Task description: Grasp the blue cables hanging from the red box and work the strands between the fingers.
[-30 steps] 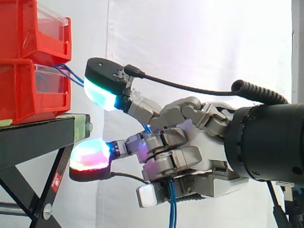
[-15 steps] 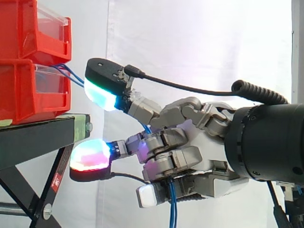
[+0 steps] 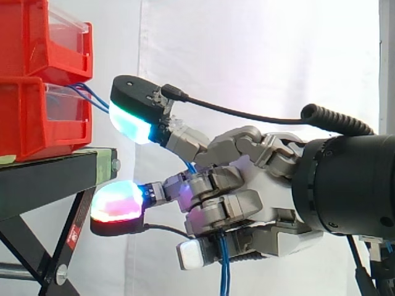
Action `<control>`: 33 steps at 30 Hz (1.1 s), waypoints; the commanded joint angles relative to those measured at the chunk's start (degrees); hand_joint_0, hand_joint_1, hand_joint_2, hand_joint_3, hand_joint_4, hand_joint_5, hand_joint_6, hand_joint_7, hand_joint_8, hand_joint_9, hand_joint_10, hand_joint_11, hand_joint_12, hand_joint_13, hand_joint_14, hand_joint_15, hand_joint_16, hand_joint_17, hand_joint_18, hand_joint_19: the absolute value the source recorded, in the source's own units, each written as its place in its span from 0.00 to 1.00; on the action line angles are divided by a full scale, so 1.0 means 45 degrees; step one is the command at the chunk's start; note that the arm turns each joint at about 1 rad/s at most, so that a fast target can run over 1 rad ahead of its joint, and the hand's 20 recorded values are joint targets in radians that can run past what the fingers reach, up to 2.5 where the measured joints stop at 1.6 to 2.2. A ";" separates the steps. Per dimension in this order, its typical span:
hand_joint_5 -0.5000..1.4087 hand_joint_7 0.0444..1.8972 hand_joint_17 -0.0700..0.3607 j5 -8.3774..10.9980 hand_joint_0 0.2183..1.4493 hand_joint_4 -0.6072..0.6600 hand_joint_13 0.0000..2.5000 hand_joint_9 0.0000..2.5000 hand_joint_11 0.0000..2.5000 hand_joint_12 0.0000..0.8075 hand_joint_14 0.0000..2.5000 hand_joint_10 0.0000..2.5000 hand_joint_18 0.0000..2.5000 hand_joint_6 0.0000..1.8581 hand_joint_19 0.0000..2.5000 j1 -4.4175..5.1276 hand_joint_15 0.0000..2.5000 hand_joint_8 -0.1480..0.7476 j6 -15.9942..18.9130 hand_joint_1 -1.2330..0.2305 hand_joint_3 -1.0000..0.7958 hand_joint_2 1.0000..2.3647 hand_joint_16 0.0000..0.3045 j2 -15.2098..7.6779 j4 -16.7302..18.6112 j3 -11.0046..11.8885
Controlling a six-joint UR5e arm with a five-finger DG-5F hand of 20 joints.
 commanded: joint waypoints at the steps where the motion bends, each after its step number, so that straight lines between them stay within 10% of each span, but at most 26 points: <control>1: 0.40 0.64 0.60 -0.0010 0.41 0.76 0.80 0.79 1.00 0.78 1.00 1.00 1.00 0.00 0.24 0.0001 0.65 0.75 0.0000 0.43 0.01 0.00 0.83 -0.0001 0.0000 0.0000; 33: 0.40 0.64 0.60 -0.0010 0.41 0.76 0.79 0.78 1.00 0.77 1.00 1.00 1.00 0.00 0.23 0.0001 0.65 0.75 0.0000 0.44 0.01 0.00 0.82 -0.0001 0.0000 0.0000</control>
